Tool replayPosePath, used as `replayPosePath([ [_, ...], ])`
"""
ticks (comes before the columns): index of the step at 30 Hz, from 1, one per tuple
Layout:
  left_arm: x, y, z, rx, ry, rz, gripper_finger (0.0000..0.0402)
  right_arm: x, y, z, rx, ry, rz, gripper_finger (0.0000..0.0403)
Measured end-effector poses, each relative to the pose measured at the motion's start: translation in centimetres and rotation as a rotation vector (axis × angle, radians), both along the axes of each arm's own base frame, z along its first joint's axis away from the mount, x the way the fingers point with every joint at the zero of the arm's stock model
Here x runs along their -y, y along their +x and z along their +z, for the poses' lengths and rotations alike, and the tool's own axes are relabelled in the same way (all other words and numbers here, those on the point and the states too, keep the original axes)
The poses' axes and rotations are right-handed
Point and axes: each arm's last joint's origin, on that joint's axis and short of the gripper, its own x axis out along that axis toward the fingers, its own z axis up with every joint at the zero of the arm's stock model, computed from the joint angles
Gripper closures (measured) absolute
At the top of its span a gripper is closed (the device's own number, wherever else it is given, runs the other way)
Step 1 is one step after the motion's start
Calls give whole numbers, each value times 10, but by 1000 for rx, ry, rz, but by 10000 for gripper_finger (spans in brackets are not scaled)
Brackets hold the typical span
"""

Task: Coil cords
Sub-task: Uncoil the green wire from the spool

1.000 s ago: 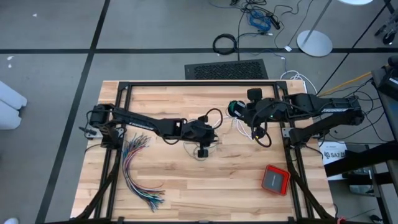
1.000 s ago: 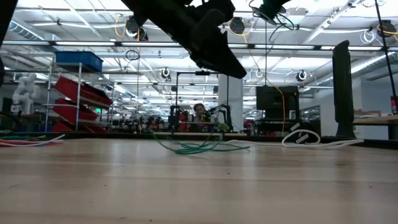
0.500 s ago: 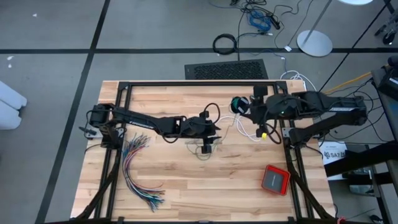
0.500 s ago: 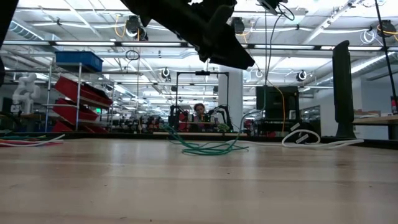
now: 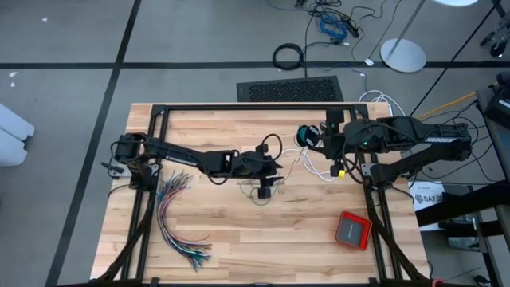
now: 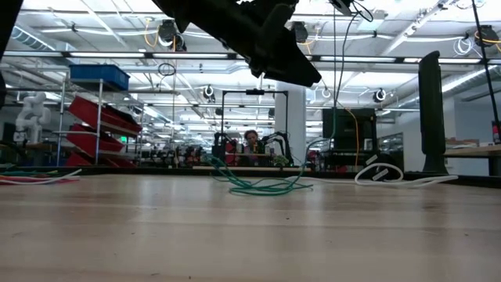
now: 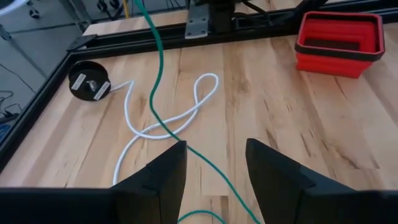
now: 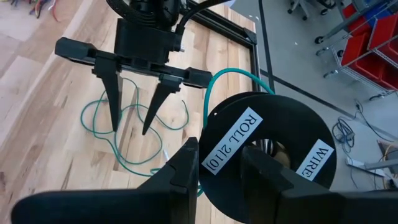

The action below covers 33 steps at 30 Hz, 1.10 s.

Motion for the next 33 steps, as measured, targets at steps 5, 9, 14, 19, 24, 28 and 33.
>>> replayPosePath([
  [5,0,0,0,0,0,1,228,0,0,0,-2,-1,1,325],
  [9,0,0,0,0,0,0,228,0,0,0,-7,-6,4,325],
  [14,0,0,0,1,0,0,228,0,0,0,-7,-6,4,325],
  [19,0,0,0,1,-1,0,228,0,0,0,-7,-5,4,325],
  [24,0,0,0,1,-1,-1,228,0,0,-1,-8,0,7,325],
  [28,0,0,0,1,-1,-1,228,-1,0,0,-7,5,27,325],
  [33,0,0,1,5,-1,0,228,-1,0,0,2,11,23,325],
])
